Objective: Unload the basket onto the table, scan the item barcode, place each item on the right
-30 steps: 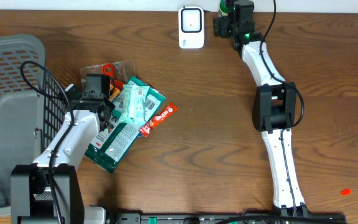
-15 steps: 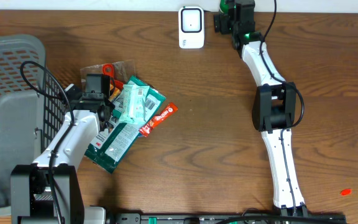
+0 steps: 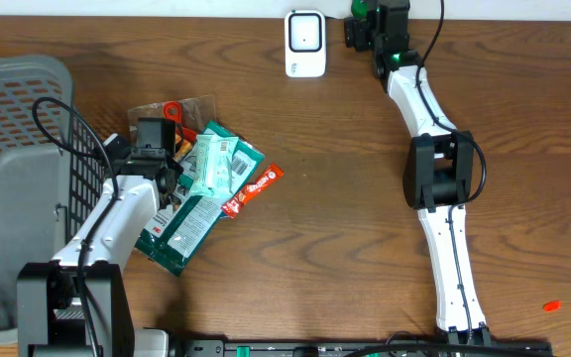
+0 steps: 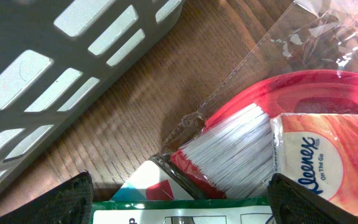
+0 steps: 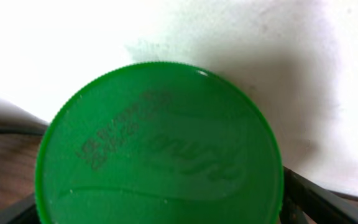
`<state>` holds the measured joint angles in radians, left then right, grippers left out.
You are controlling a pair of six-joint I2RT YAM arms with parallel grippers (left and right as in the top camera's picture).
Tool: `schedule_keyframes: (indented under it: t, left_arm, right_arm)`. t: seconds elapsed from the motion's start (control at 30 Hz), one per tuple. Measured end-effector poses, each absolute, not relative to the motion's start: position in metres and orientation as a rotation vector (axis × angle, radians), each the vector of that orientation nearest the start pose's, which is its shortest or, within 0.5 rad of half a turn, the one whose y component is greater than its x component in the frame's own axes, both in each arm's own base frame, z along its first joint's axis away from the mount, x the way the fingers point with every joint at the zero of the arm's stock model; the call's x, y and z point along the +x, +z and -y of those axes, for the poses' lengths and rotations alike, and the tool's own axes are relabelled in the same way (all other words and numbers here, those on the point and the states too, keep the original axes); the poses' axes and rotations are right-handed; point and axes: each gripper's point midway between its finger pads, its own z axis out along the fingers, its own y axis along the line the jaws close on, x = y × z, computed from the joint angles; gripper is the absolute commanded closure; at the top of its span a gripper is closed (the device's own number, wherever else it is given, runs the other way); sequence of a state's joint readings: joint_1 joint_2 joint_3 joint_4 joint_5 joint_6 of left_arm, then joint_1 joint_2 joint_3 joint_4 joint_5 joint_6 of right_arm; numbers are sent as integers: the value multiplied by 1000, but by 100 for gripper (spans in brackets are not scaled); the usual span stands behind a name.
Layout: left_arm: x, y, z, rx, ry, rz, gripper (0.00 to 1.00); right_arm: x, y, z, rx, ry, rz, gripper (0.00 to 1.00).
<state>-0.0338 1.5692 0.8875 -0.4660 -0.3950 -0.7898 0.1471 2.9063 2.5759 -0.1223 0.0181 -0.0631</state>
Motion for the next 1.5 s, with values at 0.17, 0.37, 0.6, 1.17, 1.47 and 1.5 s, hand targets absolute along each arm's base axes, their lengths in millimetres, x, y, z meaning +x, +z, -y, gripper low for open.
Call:
schedule_keyframes:
  t: [0.17,0.37,0.6,1.17,1.47,1.5]
  left_arm:
    - [345,58,-55,-1059,254,-2364,11]
    - [345,58,-56,-1060,263,-2359,11]
    - [346,59,-57,-1060,266,-2351,11]
    - [349,61,-57,-1059,258,-2338,11]
    - [349,61,-57,-1059,258,-2338,11]
    - [349,61,-57,-1059,258,-2338,11]
  right_arm:
    - [741,45,-107,-209,34,-2013,18]
    - [738,35,-107,-217,31,-2043,29]
    - [736,28,-107,-216,34,-2065,36]
    - [730,26,-109,-226,34,-2108,58]
    - [718,29,-109,-245,26,-2182,72]
    - [716,29,-109,-246,25,-2190,73]
